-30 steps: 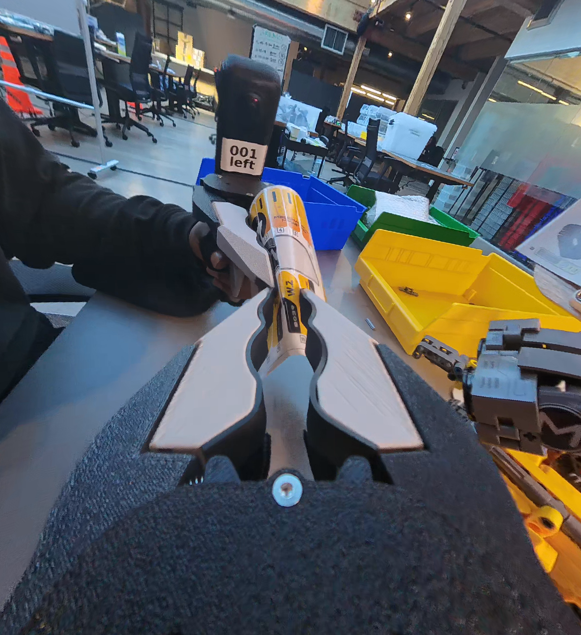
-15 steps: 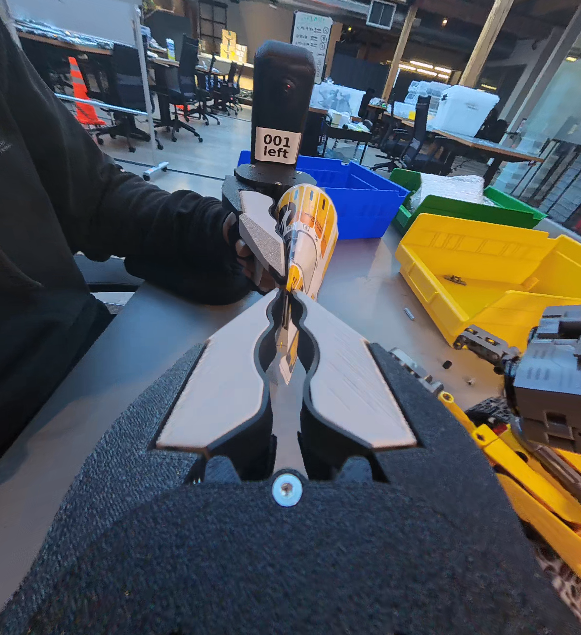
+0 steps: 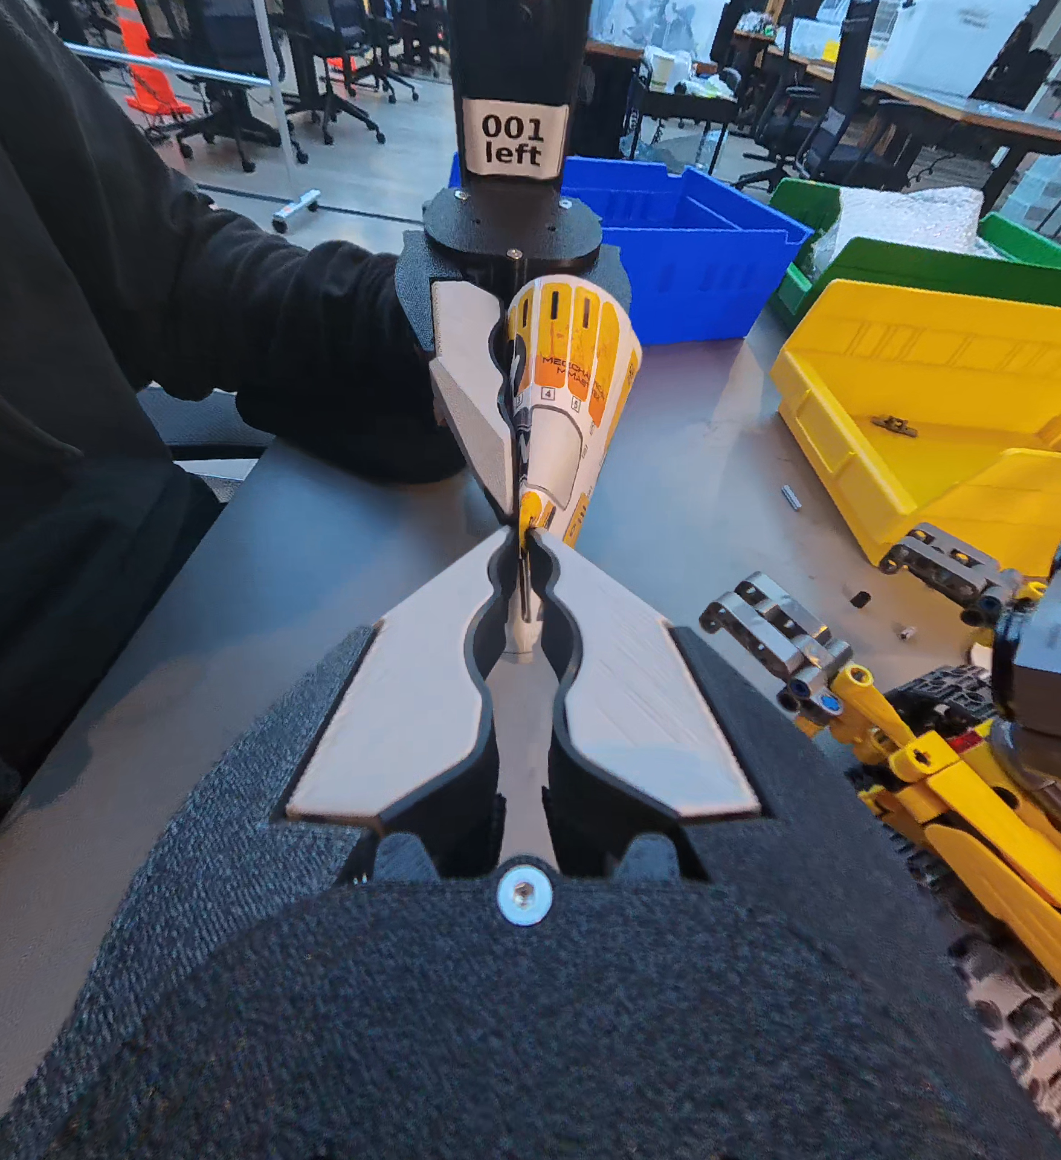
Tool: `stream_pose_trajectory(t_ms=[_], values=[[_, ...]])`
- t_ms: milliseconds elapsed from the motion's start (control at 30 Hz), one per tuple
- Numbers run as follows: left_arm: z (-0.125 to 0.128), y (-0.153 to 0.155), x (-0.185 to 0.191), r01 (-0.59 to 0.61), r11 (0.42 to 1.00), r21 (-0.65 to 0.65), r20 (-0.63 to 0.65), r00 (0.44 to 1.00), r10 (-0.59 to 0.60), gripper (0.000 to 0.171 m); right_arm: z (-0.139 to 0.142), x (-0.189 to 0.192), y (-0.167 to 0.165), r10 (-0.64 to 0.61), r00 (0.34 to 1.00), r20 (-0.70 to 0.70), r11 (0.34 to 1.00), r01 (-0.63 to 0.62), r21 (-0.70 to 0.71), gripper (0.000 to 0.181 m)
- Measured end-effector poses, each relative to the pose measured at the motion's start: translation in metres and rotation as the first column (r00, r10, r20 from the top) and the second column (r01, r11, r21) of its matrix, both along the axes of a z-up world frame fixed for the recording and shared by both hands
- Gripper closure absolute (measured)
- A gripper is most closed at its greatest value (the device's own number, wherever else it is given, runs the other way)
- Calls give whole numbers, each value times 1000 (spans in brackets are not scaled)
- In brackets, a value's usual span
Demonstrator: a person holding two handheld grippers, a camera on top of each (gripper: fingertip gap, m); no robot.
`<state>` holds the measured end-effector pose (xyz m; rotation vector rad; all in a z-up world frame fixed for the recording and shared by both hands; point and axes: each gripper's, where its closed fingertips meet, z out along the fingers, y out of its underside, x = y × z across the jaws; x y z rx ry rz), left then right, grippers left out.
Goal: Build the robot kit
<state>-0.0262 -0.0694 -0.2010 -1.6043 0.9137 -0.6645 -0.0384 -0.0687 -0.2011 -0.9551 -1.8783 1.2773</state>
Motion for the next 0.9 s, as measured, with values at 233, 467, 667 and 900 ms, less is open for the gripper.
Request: stream_pose_trajectory(t_ms=[233, 467, 667, 900], values=[[-7, -4, 5, 27, 1000, -11, -51, 998, -28, 171, -7, 6, -5, 80, 993, 91, 994, -74, -76, 179], [-11, -6, 6, 36, 999, -24, -69, 997, -37, 171, -9, 10, -6, 125, 985, 118, 986, -110, -126, 180], [-16, -6, 6, 33, 999, -29, -92, 995, -35, 171, -10, 10, -4, 118, 986, 120, 985, -101, -144, 179], [-18, -4, 6, 23, 999, -31, -103, 994, -26, 171, -12, 8, -2, 101, 987, 123, 987, -85, -135, 180]])
